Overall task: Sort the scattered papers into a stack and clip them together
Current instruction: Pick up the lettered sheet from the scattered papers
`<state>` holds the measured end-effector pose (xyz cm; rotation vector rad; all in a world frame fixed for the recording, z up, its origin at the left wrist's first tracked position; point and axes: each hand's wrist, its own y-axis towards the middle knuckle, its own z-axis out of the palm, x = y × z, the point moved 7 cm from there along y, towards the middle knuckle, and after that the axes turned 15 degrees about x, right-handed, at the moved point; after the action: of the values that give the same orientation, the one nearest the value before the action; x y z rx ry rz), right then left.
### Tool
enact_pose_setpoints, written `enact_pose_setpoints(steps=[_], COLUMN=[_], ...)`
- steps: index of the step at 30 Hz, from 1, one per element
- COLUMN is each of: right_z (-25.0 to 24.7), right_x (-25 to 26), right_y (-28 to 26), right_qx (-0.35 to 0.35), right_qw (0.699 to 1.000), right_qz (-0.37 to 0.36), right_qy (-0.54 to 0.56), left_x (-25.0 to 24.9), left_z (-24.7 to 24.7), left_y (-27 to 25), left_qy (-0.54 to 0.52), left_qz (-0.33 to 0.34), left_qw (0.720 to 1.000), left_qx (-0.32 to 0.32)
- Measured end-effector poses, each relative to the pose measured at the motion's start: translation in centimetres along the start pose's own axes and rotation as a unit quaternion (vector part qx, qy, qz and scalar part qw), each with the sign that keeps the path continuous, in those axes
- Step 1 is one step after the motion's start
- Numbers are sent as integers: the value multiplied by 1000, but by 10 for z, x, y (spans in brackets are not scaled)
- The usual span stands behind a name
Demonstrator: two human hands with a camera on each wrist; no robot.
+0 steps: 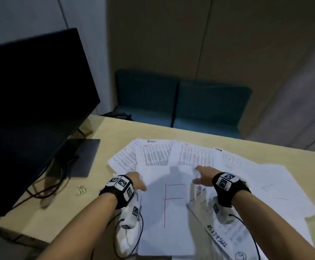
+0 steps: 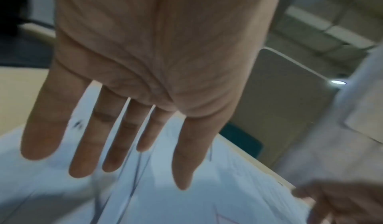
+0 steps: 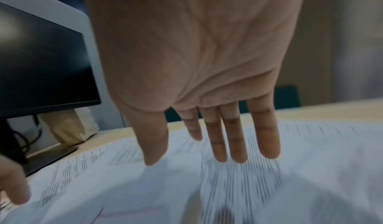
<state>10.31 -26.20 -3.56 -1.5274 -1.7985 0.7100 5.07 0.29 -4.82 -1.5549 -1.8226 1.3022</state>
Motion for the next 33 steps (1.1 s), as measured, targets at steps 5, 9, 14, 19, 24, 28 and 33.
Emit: enact_pose_setpoints(steps=[5,9,14,19,24,28,33], right_z=[37,49,46,18,-18,-37,8], right_x=[-3,3,22,13,-6,-17,-24], right_y=[18,32,36,39,33,22,13], right_qx=[18,6,-50,-145,-197,-171,-3], right_qw=[992,982,982,924,814,845,991], right_qz=[24,29,1,-67,-129,-144,-11], right_qy=[122,187,181,348,530,486,-133], left_x=[18,22,25,22,0,5,8], left_z=[19,33,42,38,20,2,-22], left_y=[18,21,20,21,16,22,17], left_qy=[-120,-241,-295,-378,-449,-467,-307], left_qz=[9,47,50,68,165,161,77], left_qw=[993,969,954,923,875,859,933], left_qx=[9,25,15,-23,-79,-134,-172])
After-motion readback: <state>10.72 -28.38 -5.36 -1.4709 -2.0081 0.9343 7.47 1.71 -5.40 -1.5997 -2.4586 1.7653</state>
